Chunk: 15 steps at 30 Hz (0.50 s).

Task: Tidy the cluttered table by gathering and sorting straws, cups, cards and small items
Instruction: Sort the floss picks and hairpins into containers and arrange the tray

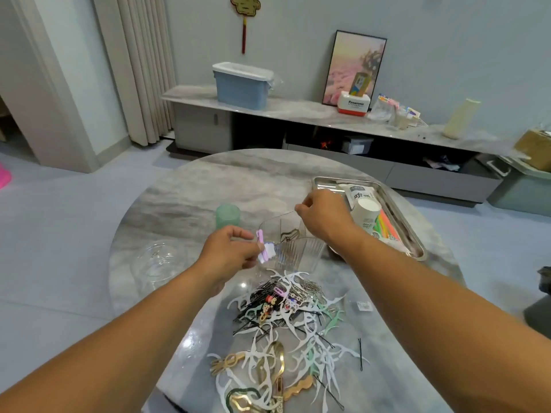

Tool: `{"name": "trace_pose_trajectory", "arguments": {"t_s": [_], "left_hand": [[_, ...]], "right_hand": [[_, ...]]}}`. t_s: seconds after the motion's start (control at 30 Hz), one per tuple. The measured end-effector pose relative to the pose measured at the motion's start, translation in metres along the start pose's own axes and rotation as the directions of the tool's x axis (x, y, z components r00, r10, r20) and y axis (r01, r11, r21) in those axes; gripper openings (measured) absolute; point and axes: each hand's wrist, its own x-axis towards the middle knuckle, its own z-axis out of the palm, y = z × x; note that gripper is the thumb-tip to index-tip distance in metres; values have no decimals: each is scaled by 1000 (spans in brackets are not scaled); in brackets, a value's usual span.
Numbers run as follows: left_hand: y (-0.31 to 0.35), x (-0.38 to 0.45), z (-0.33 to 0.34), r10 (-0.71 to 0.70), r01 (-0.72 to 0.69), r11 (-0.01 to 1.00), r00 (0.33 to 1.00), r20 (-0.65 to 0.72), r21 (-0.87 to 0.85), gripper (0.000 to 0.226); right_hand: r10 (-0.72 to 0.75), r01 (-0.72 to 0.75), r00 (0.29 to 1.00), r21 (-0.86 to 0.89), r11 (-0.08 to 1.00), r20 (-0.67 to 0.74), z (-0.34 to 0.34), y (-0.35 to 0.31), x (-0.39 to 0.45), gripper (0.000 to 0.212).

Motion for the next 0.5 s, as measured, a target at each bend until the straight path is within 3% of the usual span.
{"name": "trace_pose_trajectory", "arguments": {"t_s": [0.2, 0.37, 0.5], "left_hand": [[36, 28, 45, 153, -153, 988, 982, -114, 7, 24], [33, 39, 65, 157, -161, 967, 987, 36, 196, 15], [22, 30, 47, 213, -218, 914, 976, 53, 342, 19]], "right_hand": [[9, -8, 1000, -32, 999, 5, -14, 24, -13, 16], [-29, 33, 995, -43, 999, 95, -18, 33, -35, 13], [-184, 163, 950, 105, 981, 251, -13, 31, -58, 12]]}}
